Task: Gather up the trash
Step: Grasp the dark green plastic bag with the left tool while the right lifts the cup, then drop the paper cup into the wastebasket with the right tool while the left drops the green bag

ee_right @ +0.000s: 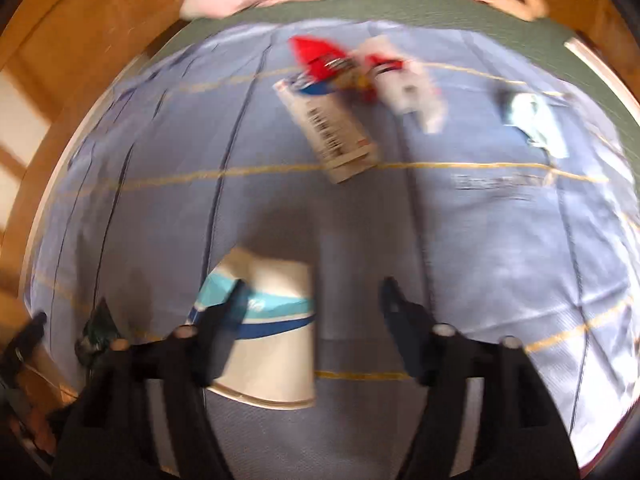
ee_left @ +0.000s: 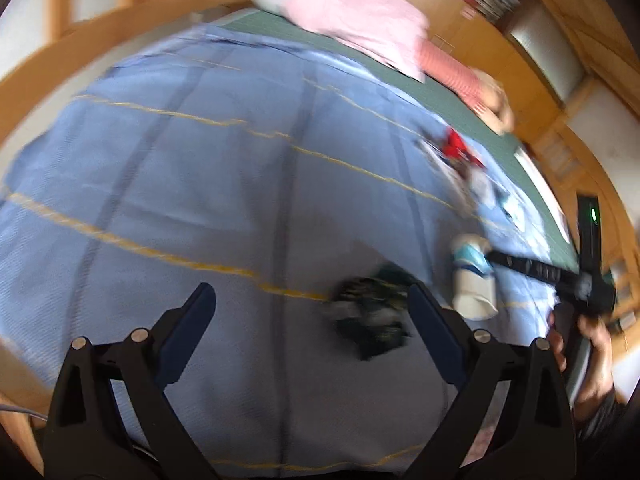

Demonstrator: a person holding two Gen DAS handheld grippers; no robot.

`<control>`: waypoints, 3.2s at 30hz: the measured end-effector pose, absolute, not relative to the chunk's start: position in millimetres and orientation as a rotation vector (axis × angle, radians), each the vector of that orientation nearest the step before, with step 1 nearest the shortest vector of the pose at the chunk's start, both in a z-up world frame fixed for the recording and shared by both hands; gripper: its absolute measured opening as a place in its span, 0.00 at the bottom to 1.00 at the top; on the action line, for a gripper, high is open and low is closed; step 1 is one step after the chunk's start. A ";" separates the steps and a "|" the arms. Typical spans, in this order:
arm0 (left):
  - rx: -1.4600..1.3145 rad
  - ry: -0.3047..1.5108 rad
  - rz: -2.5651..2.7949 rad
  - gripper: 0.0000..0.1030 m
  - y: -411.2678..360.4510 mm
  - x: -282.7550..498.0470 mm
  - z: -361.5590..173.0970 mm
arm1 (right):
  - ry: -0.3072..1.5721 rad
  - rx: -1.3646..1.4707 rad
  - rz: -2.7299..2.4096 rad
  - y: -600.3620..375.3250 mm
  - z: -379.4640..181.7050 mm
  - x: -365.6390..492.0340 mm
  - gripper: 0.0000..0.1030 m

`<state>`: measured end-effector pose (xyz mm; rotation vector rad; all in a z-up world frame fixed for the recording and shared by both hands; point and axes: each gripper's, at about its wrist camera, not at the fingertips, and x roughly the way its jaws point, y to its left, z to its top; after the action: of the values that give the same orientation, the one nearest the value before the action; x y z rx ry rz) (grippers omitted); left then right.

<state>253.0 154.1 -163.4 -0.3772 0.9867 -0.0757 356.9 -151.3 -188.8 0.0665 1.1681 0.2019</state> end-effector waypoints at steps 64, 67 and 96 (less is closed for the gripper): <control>0.049 0.537 -0.069 0.49 17.3 26.8 11.6 | 0.655 -0.085 0.264 -188.6 -0.8 63.5 0.74; 0.071 0.536 -0.095 0.49 0.2 16.7 12.5 | 0.641 -0.065 0.263 -202.1 3.3 45.4 0.74; 0.128 0.594 -0.223 0.49 -48.0 12.5 -7.1 | 1.045 0.135 0.109 -283.8 -110.2 21.8 0.88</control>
<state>12.5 -48.0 -7.1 0.1280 0.5945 -0.2234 21.8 -283.8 -110.2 0.1348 1.0455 0.1087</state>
